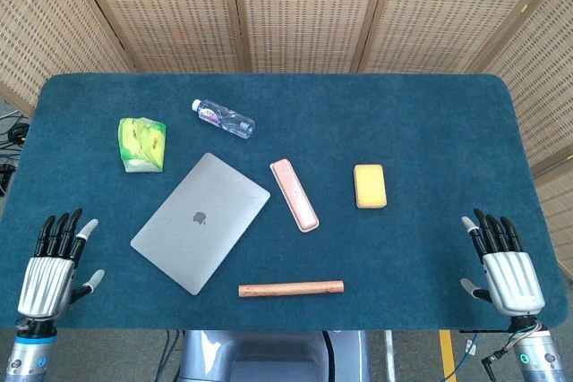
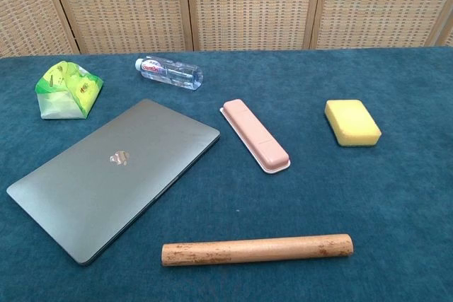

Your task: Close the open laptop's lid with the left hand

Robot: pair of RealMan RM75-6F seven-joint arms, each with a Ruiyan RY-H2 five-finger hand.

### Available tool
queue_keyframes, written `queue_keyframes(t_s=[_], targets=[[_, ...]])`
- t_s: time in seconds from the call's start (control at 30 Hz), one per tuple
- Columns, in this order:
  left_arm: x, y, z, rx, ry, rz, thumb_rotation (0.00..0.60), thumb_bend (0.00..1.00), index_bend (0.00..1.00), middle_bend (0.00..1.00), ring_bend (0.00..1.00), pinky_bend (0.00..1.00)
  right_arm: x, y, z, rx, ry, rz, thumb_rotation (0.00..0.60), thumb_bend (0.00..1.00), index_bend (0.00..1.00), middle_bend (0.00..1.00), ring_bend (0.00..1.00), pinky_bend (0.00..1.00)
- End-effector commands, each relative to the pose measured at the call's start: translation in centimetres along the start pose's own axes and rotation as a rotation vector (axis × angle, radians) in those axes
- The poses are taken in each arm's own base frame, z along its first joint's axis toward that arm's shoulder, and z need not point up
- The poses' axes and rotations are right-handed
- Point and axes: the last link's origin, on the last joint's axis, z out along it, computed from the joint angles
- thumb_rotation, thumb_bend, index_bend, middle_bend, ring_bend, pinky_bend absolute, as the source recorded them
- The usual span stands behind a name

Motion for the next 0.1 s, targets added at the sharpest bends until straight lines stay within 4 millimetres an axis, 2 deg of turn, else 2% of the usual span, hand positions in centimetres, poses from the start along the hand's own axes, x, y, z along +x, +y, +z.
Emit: queue_keyframes(t_s=[0.03,0.1], targets=[[0.04,-0.09,0.18,0.0,-0.005,-0.003,0.6,0.2,0.1,0.0,0.0,0.0,-0.02,-0.08,-0.01,0.004,0.002,0.0,0.6,0.1,0.0,0.0,0.0,0.0],[0.06,-0.11,0.22,0.0,-0.009,-0.005,0.6,0.2,0.1,0.0,0.0,0.0,-0.08,-0.09,0.02,0.006,0.001,-0.001,0.6,0.1,0.0,0.0,0.0,0.0]])
